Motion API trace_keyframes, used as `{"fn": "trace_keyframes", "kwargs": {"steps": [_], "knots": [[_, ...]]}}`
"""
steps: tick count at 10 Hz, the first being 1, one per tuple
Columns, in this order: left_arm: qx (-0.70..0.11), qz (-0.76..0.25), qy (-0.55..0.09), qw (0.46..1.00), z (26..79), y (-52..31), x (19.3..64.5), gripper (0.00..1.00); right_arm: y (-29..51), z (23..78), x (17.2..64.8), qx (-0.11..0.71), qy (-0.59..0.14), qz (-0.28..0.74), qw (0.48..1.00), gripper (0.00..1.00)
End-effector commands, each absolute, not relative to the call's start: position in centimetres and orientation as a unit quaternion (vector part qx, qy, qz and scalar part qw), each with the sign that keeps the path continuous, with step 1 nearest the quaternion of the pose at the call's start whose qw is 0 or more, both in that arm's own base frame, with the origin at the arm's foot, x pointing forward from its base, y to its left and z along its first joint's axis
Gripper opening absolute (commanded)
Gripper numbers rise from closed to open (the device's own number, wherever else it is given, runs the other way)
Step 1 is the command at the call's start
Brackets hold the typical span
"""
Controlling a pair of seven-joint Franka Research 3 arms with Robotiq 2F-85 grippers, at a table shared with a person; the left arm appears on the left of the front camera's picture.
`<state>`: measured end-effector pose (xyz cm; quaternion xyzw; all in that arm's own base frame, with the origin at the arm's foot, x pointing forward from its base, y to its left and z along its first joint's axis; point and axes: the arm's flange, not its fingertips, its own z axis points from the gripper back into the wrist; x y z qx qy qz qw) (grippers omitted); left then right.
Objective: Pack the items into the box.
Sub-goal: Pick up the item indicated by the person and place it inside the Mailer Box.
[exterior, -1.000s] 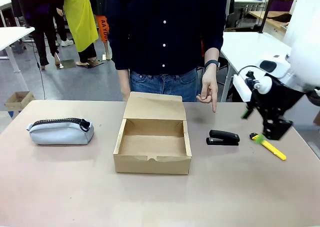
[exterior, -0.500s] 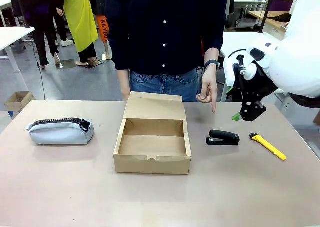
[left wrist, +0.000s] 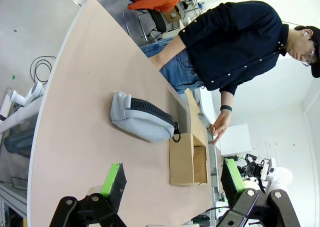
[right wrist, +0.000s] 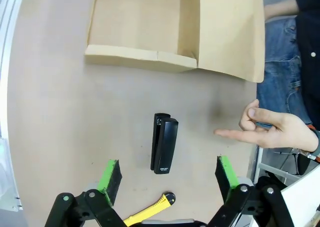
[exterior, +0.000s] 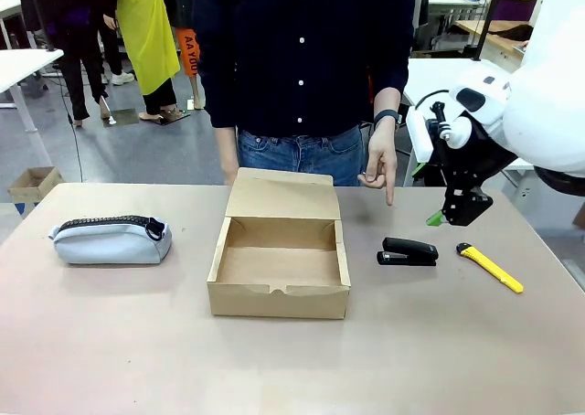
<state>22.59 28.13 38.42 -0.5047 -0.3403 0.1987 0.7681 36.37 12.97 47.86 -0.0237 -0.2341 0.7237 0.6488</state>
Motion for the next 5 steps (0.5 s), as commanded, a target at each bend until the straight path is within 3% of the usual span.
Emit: {"fn": "trace_keyframes", "kwargs": {"steps": [1, 5], "knots": [[-0.508, 0.192, -0.355, 0.761, 38.4, 28.1, 22.7, 1.0, 13.4, 47.2, 38.8, -0.022, -0.206, 0.739, 0.641, 1.0], [-0.508, 0.192, -0.355, 0.761, 38.4, 28.1, 22.7, 1.0, 14.2, 44.0, 43.3, -0.033, -0.154, 0.722, 0.673, 1.0]]}}
